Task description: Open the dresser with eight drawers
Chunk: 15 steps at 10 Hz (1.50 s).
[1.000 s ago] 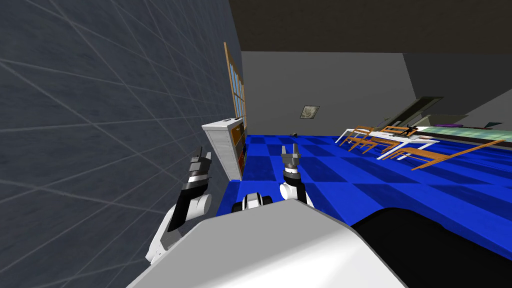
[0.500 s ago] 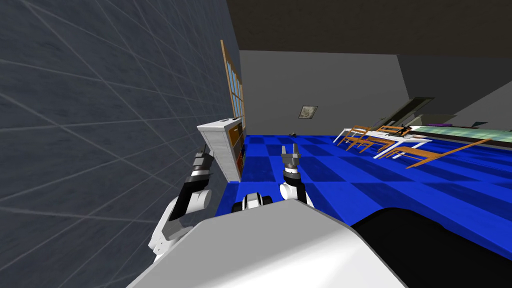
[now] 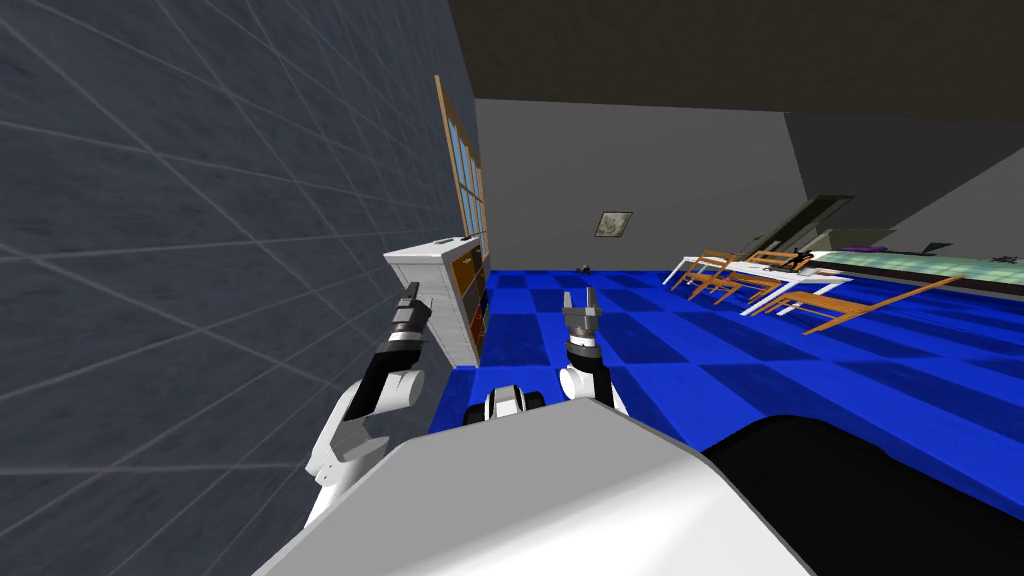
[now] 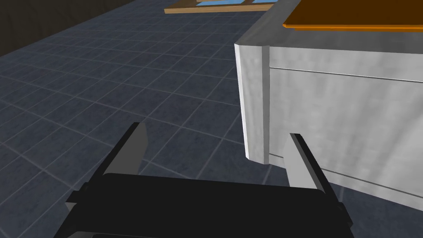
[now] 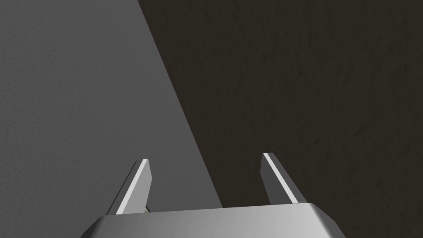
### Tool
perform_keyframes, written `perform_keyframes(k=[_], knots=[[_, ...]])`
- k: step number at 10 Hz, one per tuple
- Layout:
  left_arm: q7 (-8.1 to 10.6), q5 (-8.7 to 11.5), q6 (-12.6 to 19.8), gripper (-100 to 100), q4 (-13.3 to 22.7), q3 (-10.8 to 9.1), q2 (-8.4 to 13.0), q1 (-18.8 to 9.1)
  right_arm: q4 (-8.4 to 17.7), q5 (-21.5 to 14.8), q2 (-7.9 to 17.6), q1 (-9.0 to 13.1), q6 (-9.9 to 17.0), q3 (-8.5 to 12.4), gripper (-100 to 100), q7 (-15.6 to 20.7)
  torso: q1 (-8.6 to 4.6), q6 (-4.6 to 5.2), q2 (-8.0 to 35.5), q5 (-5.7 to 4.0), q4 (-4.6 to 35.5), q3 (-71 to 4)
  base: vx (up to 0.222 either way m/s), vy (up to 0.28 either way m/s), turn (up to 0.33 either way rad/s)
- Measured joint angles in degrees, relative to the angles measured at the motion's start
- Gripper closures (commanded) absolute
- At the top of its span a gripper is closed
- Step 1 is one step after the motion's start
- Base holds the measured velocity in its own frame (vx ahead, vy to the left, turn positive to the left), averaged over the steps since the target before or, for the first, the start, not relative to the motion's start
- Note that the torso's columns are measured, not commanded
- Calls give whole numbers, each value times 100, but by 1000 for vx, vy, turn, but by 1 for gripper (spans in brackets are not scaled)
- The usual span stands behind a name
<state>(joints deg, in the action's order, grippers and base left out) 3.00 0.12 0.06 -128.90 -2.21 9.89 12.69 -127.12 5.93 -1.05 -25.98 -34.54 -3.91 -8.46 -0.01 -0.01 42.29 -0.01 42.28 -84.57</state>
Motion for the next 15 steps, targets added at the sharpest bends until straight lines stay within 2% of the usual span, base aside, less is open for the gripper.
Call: perform_keyframes(k=[1, 4, 6, 9, 11, 12, 15], knots=[[3, -2, 130, -100, -15, 5, -2, -27, 0, 0, 0, 0, 0, 0, 0, 0, 6, 0, 7, 2, 2, 5, 40, -12, -46], [65, 34, 658, -100, -4, -4, 53, -394, 0, 0, 0, 0, 0, 0, 0, 0, -4, 2, -7, -1, -1, -4, 50, -25, -33], [91, 50, 935, -100, -2, -8, 71, -480, 0, 0, 0, 0, 0, 0, 0, 0, 6, 0, 8, 2, 2, 5, 31, -13, -28], [159, 90, 1424, -100, 33, -27, 107, -869, 0, 0, 0, 0, 0, 0, 0, 0, -2, 2, -8, 0, -1, -4, 53, -15, -31], [182, 99, 1714, -100, 58, -29, 111, -979, 0, 0, 0, 0, 0, 0, 0, 0, 4, 0, 6, 2, 2, 4, 37, -12, -22], [207, 124, 1874, -100, 92, -51, 136, -1156, 0, 0, 0, 0, 0, 0, 0, 0, -2, 3, 1, 0, 2, 1, 47, -13, -29], [239, 129, 2298, -100, 81, -42, 117, -1361, 0, 0, 0, 0, 0, 0, 0, 0, 1, 2, -2, 1, 1, -1, 39, -6, -26]])
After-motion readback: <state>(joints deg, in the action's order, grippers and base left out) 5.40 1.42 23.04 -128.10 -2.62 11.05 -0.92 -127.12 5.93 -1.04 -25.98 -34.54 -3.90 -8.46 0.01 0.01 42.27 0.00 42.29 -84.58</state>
